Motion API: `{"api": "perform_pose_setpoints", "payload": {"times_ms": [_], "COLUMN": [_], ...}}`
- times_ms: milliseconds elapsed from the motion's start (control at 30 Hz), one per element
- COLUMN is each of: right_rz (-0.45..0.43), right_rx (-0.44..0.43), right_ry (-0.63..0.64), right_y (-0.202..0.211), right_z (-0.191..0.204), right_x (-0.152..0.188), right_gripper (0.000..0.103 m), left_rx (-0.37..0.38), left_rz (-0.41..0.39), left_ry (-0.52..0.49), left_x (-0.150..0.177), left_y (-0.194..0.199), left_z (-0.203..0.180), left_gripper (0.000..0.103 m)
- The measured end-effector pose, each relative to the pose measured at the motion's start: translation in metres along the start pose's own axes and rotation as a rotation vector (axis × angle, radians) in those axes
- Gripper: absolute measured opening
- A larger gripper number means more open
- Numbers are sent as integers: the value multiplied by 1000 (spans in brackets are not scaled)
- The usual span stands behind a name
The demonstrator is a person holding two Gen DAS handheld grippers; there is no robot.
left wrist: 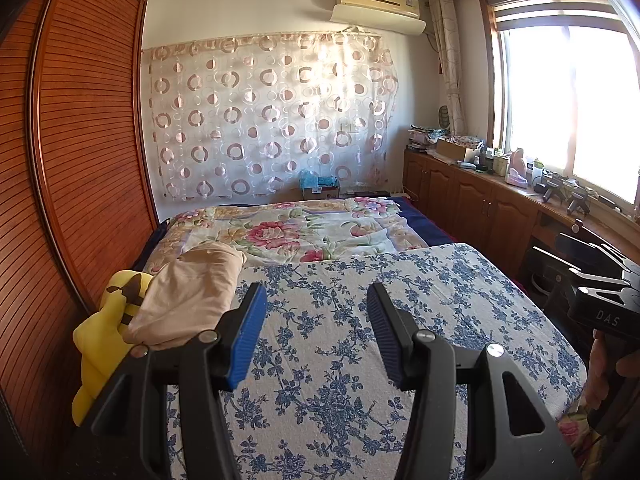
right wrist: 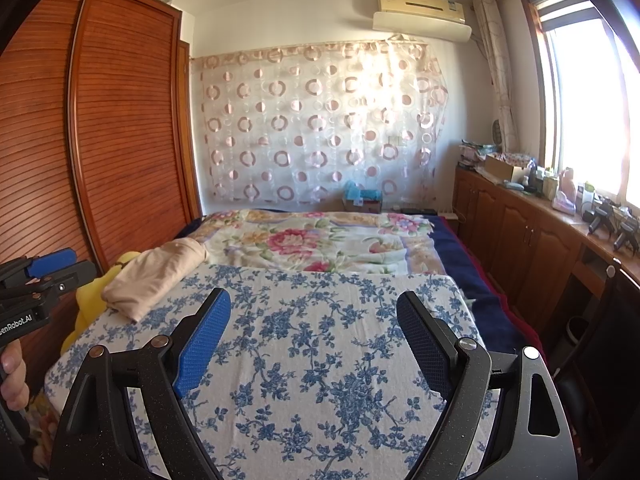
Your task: Fold small clothes
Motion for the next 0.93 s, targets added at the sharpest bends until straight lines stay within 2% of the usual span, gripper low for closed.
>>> {"api": "perform_pose_setpoints", "payload": {"times_ms": [933], "right_rz": [-5], "right_rx": [-1], "right_ry": [0], "right_y": [2], "right_z": [0], "right_x": [-4], "right_gripper": [87], "left_rx": [4], "left_rz": [-6], "left_ry": [-2], "left_x": [-3], "left_y": [3], "left_z": [-3], "left_gripper": [52]}}
Point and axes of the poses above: each gripper's, at about its wrist camera, not at the fingertips, and y roughly against the way its jaws point, z to its left, x to its underside, the point moved 8 cm from there along -y, roughly the way its jaws point, and after that the axes turned 9 degrees about y, right-handed, at the moved point
